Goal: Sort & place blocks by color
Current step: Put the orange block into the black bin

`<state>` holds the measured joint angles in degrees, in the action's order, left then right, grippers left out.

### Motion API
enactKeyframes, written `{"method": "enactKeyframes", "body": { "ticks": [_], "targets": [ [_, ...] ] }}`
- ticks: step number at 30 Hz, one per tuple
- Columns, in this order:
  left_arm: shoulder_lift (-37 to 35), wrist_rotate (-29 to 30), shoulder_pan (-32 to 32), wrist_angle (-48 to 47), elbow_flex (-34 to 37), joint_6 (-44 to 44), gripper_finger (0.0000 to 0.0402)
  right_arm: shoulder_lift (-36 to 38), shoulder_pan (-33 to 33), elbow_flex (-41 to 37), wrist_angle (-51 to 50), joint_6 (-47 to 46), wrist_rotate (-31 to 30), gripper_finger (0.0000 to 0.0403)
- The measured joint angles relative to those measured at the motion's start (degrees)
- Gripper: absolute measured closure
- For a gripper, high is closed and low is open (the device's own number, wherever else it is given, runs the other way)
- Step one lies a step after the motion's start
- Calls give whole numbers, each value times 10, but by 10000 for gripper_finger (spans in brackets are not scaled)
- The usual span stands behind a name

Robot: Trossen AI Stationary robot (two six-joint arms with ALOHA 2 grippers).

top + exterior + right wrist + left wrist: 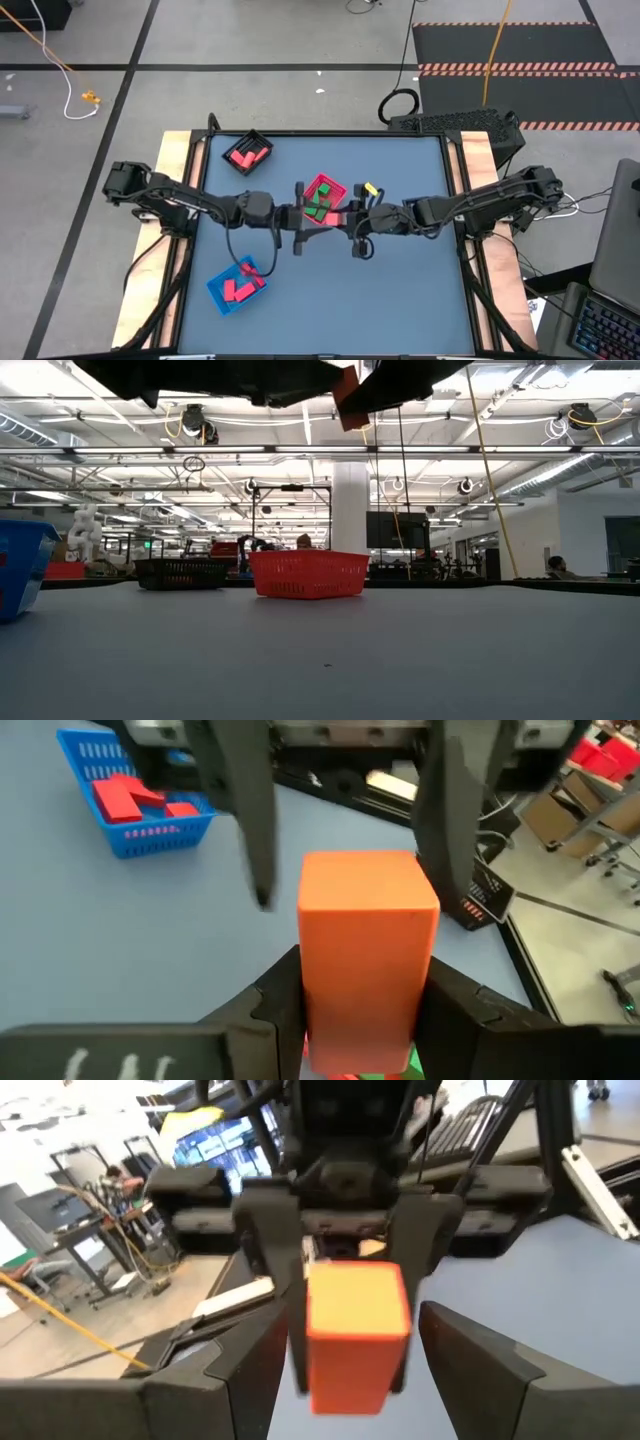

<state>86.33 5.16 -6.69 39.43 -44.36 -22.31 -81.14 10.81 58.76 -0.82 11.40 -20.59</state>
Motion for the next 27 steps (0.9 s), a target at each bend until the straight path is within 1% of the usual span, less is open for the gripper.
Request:
{"method": "enactKeyframes", "body": {
  "ticks": [6,27],
  "targets": [
    [1,13,1,-6,0,1,172,0,0,0,-1,4,16,275],
    [8,11,1,13,0,21,172,0,0,0,19,3,15,275]
  ]
}}
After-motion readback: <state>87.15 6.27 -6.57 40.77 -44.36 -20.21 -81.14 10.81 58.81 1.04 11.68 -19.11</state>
